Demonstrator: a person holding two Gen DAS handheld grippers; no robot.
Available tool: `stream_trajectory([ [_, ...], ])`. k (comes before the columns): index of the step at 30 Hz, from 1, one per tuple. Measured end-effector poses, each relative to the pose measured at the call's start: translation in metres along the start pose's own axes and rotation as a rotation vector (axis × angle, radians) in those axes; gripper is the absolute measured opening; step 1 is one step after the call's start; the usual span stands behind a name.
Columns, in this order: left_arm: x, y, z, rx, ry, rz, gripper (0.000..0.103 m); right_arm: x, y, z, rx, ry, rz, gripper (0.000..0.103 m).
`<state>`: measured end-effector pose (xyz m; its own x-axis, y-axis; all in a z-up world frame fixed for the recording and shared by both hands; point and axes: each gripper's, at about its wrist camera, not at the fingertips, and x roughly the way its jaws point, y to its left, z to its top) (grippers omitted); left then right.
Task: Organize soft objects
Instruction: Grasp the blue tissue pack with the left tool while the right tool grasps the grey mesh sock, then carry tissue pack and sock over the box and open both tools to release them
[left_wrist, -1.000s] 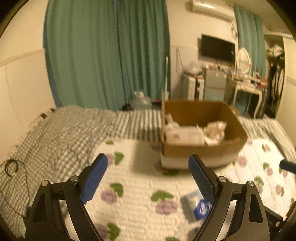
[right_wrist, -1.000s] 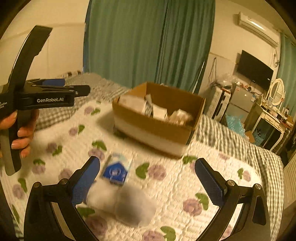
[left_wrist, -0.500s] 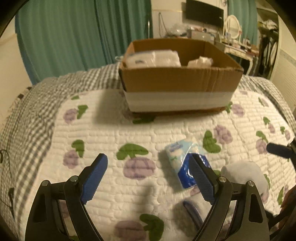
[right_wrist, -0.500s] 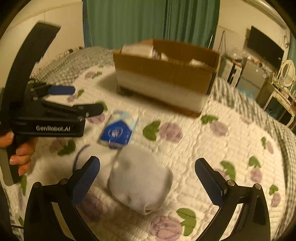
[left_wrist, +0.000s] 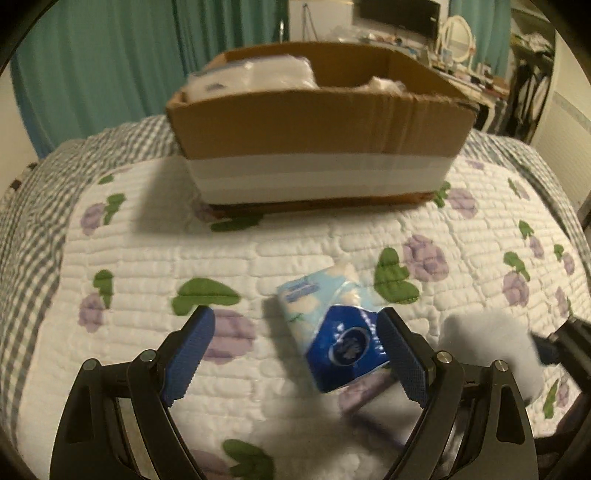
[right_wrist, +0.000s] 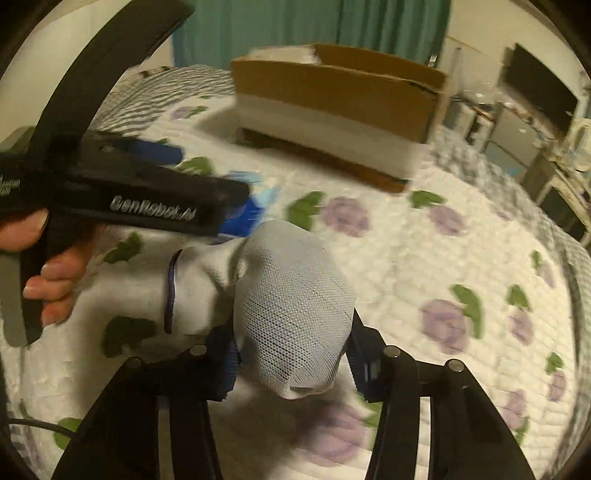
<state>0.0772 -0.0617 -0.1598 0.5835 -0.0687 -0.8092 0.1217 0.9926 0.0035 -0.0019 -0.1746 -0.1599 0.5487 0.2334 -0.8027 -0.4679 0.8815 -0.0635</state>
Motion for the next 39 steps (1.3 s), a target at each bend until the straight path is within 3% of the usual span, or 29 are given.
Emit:
stream_trajectory([
  [6, 0.018, -0.006, 0.001, 0.013, 0.049, 0.003, 0.09, -0.004, -0.026, -0.001, 0.061, 0.015, -0.117, 0.047],
  [16, 0.045, -0.009, -0.002, -0.004, 0.118, -0.034, 0.091, -0.001, -0.026, 0.005, 0.074, 0.023, -0.123, 0.047],
  [18, 0.043, -0.006, -0.003, -0.013, 0.112, -0.073, 0.076, 0.0, -0.027, 0.004, 0.082, 0.024, -0.12, 0.047],
  [20, 0.038, -0.005, -0.003, 0.008, 0.098, -0.103, 0.033, -0.002, -0.027, 0.004, 0.093, 0.02, -0.116, 0.047],
  [22, 0.034, -0.004, -0.004, 0.022, 0.106, -0.134, 0.017, -0.003, -0.027, 0.004, 0.097, 0.017, -0.115, 0.047],
  [27, 0.025, 0.014, -0.008, -0.025, 0.132, -0.129, 0.015, -0.005, -0.024, 0.009, 0.108, 0.005, -0.096, 0.047],
  [39, -0.012, 0.071, -0.021, -0.082, 0.104, -0.089, 0.015, -0.021, 0.006, 0.033, 0.09, -0.045, -0.048, 0.047],
])
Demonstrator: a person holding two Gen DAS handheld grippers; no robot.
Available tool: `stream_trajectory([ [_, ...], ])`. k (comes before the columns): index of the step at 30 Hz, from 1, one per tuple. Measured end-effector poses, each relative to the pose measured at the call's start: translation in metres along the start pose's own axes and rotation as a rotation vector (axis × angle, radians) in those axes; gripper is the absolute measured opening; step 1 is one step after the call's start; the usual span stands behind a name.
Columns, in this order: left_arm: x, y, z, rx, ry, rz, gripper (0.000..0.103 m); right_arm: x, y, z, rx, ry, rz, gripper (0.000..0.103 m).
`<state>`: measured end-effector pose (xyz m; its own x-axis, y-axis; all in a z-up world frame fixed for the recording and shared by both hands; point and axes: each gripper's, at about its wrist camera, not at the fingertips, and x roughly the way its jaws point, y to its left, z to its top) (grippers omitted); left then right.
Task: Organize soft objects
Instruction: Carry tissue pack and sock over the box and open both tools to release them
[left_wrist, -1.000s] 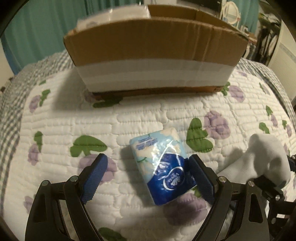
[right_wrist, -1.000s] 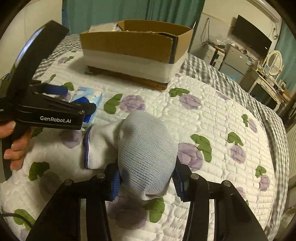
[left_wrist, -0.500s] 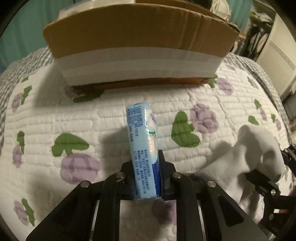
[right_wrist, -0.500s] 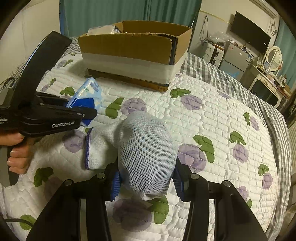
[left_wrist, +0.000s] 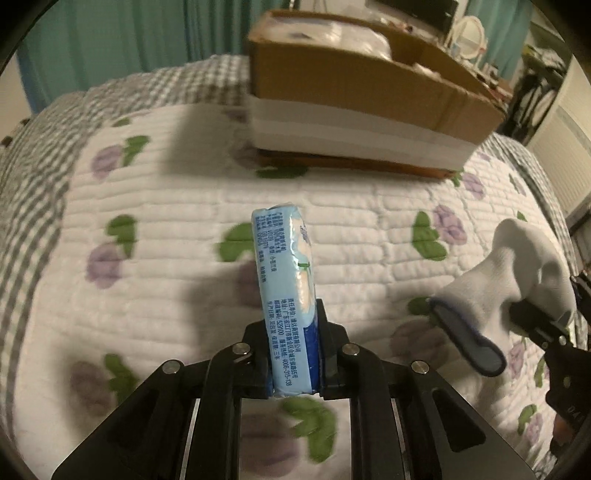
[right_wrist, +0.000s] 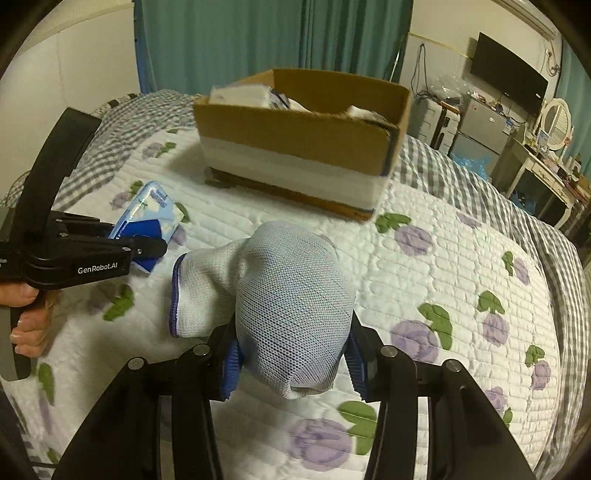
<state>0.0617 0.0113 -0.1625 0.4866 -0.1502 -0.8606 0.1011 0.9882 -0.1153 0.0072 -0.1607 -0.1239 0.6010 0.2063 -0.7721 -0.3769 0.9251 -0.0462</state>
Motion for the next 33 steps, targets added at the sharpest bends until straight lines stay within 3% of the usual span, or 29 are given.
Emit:
stream_trajectory([
  [14, -0.059, 0.01, 0.023, 0.023, -0.185, 0.019, 0.015, -0.034, 0.024, 0.025, 0.004, -0.085, 0.032, 0.047],
  [18, -0.075, 0.003, 0.031, 0.062, -0.266, 0.036, 0.015, -0.047, 0.022, 0.038, 0.012, -0.127, 0.029, 0.047],
  [33, -0.12, 0.0, 0.074, 0.064, -0.471, 0.031, 0.015, -0.083, -0.006, 0.088, 0.062, -0.33, -0.048, 0.047],
])
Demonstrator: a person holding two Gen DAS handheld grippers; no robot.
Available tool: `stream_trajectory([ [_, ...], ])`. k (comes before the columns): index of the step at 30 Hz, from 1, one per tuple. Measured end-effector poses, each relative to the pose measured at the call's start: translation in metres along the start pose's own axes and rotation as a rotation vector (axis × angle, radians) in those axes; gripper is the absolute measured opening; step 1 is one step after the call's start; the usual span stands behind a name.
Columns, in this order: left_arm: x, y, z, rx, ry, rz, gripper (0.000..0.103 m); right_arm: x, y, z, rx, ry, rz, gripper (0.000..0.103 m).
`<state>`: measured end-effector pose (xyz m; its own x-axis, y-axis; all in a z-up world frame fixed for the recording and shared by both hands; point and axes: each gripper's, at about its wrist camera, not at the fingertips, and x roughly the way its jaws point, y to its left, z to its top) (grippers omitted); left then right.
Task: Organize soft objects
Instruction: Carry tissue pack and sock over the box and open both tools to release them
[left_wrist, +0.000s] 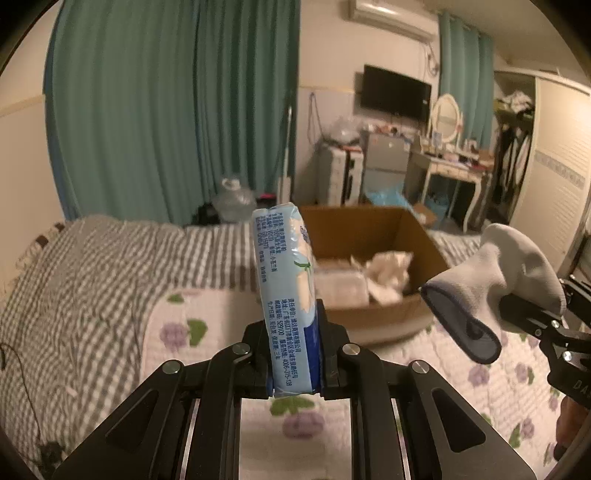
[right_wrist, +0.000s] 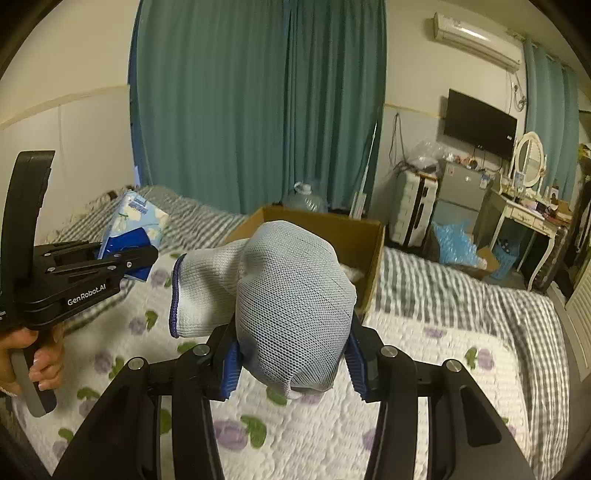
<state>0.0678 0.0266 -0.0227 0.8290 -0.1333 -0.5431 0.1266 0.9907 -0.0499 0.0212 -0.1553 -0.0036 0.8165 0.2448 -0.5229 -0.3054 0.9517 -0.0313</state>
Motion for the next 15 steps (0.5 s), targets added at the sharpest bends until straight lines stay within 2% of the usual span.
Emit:
stream_trajectory([
  [9, 0.0, 0.004, 0.033, 0.003, -0.11, 0.002, 0.015, 0.009, -0.005, 0.027, -0.012, -0.071, -0.008, 0.047],
  [15, 0.006, 0.002, 0.054, 0.012, -0.155, -0.02, 0.015, 0.013, -0.011, 0.05, -0.016, -0.136, -0.031, 0.047],
])
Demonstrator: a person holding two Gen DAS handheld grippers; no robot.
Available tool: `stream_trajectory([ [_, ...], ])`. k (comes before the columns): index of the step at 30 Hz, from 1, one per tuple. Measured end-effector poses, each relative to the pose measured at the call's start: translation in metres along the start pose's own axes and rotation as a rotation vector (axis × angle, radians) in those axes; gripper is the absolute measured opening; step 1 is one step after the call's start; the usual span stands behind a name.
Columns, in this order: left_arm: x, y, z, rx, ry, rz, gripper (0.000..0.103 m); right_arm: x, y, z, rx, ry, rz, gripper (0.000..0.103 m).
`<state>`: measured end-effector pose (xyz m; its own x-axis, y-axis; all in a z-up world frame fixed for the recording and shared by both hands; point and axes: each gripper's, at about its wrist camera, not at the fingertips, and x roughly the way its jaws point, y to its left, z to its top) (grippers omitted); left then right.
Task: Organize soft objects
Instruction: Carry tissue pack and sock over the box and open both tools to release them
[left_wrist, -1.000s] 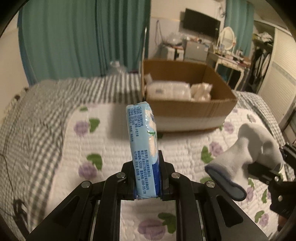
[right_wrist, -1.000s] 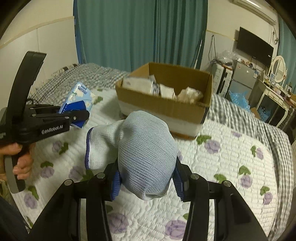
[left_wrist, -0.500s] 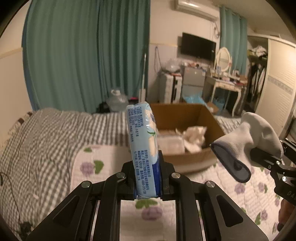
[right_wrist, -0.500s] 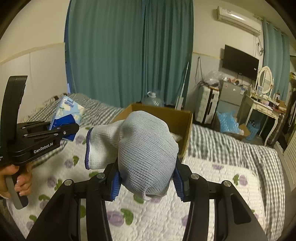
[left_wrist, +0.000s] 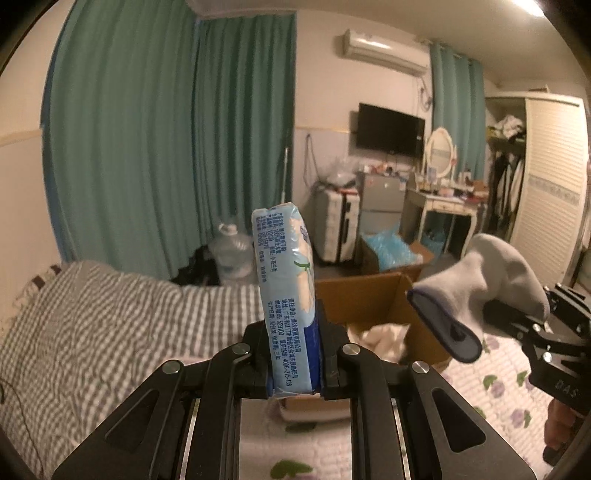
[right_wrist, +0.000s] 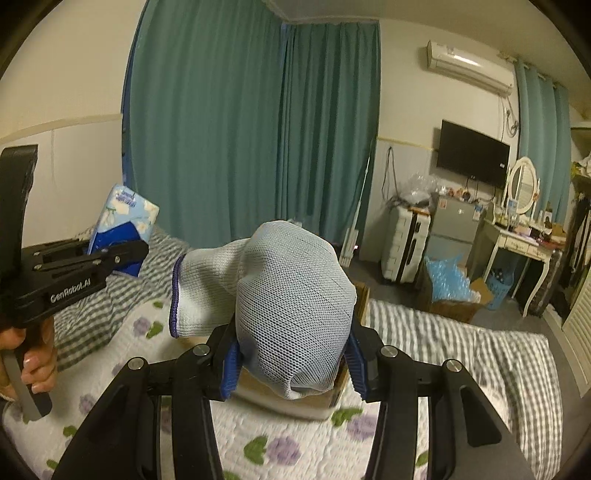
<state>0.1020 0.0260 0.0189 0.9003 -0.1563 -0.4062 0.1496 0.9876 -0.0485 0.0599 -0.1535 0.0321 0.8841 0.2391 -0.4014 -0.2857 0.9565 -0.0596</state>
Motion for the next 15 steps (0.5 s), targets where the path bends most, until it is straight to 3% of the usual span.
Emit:
stream_trajectory([
  [8, 0.036, 0.002, 0.018, -0.03, 0.018, -0.014, 0.015, 0.02, -0.001, 0.025, -0.055, -0.081, -0.04, 0.047],
  [15, 0.068, 0.0, 0.027, 0.003, 0.018, 0.011, 0.015, 0.051, -0.012, 0.038, -0.042, -0.071, -0.061, 0.048],
])
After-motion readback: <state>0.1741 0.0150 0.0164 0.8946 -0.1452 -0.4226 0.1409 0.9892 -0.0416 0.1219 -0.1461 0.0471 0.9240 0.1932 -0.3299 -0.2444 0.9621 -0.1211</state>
